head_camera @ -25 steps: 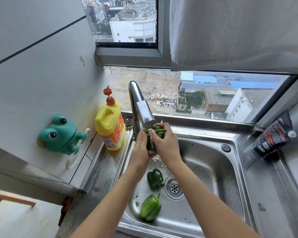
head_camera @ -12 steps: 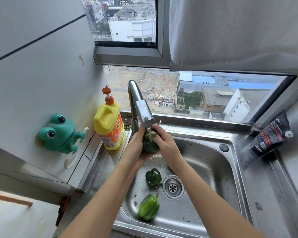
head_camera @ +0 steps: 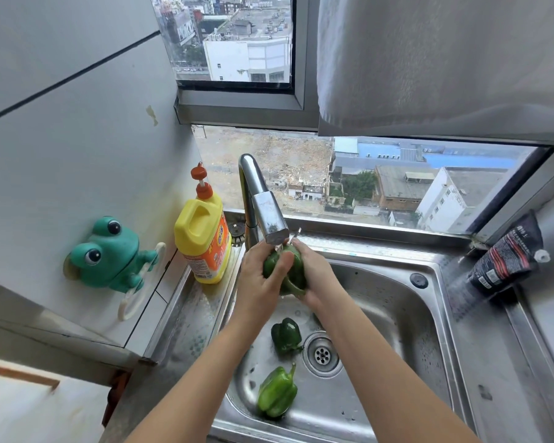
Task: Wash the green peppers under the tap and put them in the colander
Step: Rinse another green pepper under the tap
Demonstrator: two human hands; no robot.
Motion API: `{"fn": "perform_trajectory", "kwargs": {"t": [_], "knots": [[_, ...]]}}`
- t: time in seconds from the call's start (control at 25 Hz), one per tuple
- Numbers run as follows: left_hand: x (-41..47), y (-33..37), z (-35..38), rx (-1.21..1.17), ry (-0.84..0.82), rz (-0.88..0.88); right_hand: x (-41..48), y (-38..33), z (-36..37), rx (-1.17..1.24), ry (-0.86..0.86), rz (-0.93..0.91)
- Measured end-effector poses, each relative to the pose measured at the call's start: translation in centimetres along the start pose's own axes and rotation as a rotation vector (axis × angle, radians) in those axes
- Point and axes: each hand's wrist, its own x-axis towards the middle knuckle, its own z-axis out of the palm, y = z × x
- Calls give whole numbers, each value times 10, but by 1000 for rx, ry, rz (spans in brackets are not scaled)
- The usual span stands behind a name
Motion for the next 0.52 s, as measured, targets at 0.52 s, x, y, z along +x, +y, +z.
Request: {"fn": "perform_trajectory", "kwargs": {"t": [0.52], "knots": [[9, 7, 18, -742, 217, -602, -4, 26, 8, -881, 235, -1030]]}}
